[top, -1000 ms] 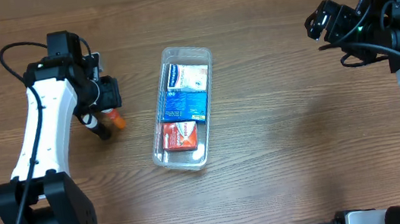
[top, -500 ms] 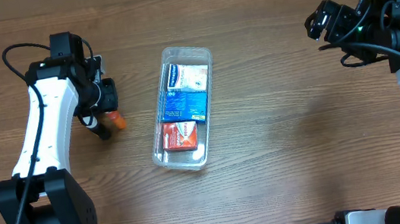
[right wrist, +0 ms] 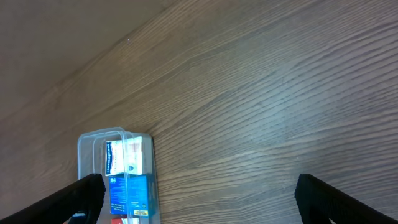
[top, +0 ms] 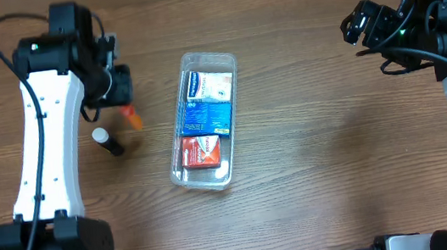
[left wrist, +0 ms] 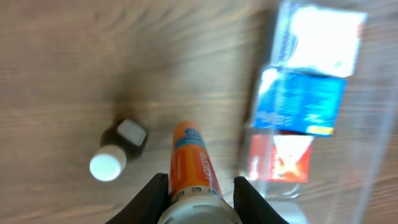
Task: Pack container
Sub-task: 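Lift the orange tube and carry it over the container, then lower the orange tube into the container and release it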
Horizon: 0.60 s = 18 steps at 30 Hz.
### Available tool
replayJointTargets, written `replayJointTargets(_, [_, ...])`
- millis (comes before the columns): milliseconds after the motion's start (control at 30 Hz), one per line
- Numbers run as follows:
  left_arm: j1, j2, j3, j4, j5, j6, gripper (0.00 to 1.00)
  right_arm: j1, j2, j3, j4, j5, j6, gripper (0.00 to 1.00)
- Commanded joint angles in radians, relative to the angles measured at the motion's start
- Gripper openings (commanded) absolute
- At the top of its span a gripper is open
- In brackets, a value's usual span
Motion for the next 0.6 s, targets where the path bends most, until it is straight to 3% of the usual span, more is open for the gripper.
replayJointTargets(0, [-0.092,-0.035,0.154,-0.075,0.004,0.023,0.25,-0.003,-0.009,0.008,0.002,-0.004,0.005,1.0])
replayJointTargets(300, [-0.367,-0.036,0.192,-0.23,0.004,0.022,0.21,-0.003,-0.009,0.008,0.002,-0.004,0.005,1.0])
replayJointTargets(567, [-0.51,-0.035,0.19,-0.22,-0.01,0.015,0.22,-0.003,-0.009,0.008,0.002,-0.004,0.005,1.0])
